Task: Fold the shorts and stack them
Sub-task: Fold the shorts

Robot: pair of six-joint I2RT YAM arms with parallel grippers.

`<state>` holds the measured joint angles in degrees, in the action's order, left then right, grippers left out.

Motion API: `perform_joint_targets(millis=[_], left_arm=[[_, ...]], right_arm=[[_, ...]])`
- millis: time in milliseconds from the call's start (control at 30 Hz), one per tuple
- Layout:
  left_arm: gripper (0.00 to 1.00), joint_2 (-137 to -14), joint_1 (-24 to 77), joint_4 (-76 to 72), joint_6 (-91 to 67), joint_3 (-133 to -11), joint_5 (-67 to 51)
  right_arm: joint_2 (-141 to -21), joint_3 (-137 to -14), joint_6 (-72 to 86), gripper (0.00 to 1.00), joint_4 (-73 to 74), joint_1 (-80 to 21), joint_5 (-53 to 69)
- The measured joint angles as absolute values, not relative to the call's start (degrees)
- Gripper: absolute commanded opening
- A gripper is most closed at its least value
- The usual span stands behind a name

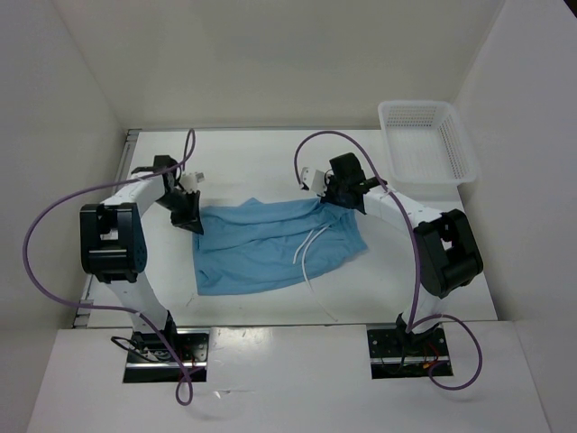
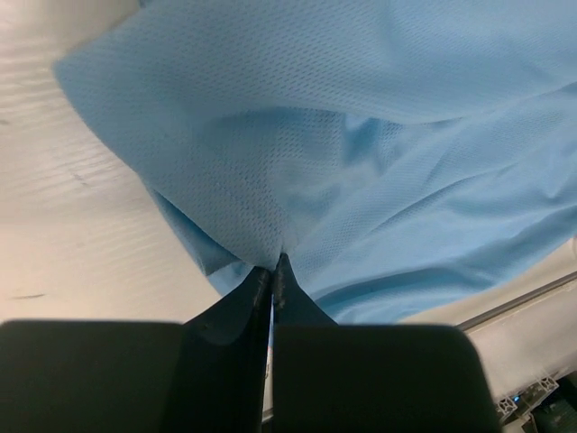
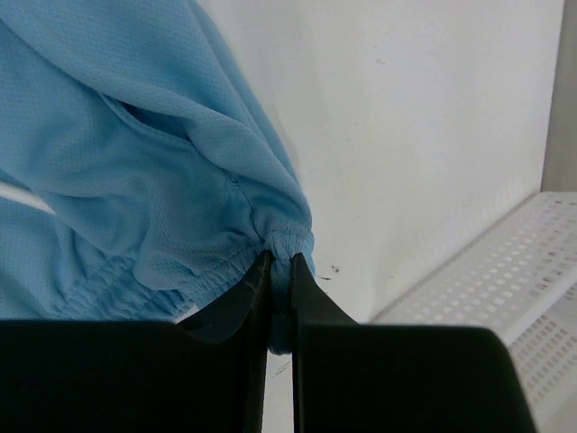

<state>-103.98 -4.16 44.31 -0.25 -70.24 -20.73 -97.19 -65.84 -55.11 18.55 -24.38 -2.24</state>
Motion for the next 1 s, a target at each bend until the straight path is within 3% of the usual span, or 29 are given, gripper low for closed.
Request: perform_joint_targets(millis=[467, 767, 1000], left_arm=[[0.0, -98.3, -9.7, 53.0, -0.3, -92.0, -20.3], [0.04, -98.8, -8.7, 52.5, -0.3, -82.8, -20.4], [0.07, -99.7, -8.1, 51.0, -0.2, -82.4, -20.8]], right_arm=[[-97.2, -77.4, -52.4, 0.0, 13.2, -22.6, -5.5], [-97.1, -73.6, -52.1, 0.0, 13.4, -22.6, -4.3], [-96.8, -71.5, -51.9, 0.0, 14.7, -22.6, -3.4]])
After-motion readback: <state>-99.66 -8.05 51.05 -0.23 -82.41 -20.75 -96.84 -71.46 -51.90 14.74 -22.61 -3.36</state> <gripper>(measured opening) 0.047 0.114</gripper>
